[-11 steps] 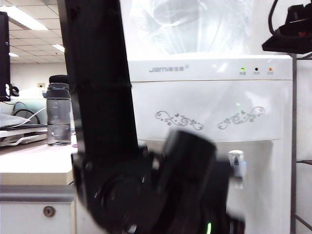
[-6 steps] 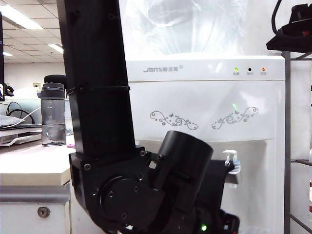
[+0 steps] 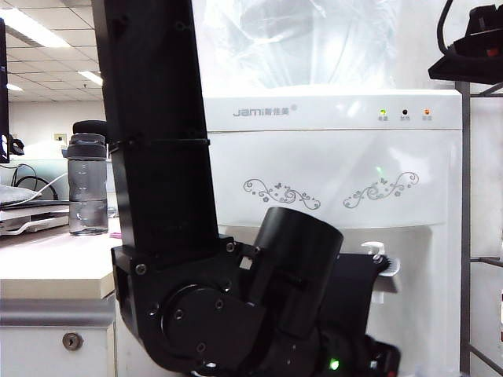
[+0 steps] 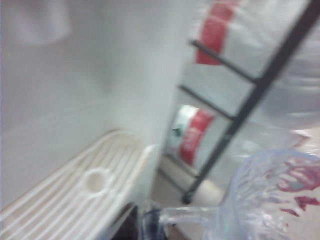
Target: Pick up the plastic mug from the left desk, go to the cold water outlet of the water dispenser, press the vertical switch to get some water, then put the mug back on the desk.
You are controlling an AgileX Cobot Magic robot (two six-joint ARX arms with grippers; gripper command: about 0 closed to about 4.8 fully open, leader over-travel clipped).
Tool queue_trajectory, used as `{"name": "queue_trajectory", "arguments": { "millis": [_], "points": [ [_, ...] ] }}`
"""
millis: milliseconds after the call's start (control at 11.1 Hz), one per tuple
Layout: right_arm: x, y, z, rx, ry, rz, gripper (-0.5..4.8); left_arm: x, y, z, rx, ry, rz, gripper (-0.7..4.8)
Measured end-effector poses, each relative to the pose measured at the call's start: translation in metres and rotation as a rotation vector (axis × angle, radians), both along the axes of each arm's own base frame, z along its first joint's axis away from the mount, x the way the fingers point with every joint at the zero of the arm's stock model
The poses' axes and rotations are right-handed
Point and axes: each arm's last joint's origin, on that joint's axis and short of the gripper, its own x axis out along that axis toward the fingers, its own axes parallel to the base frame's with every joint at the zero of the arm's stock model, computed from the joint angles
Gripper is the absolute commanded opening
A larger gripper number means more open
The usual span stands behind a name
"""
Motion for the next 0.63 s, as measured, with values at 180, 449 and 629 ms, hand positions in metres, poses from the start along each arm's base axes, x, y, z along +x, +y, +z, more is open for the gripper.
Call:
{"name": "queue_trajectory", "arguments": {
  "millis": [180,449,629],
  "points": [
    [0.000,0.000,0.000,0.000,0.000,0.000,-0.05,0.000,-0.002,0.003,-0.035,-0.006,-0.034,-0.06],
    [0.000,0.000,0.000,0.000,0.000,0.000,-0.05,0.001,-0.004,0.008,-0.078,-0.034,-0.038,-0.05],
    [0.000,0.000,0.000,0.000,0.001,0.000,-0.05,0.002,-0.005,0.014,-0.101,-0.050,-0.034,-0.05]
  ]
}}
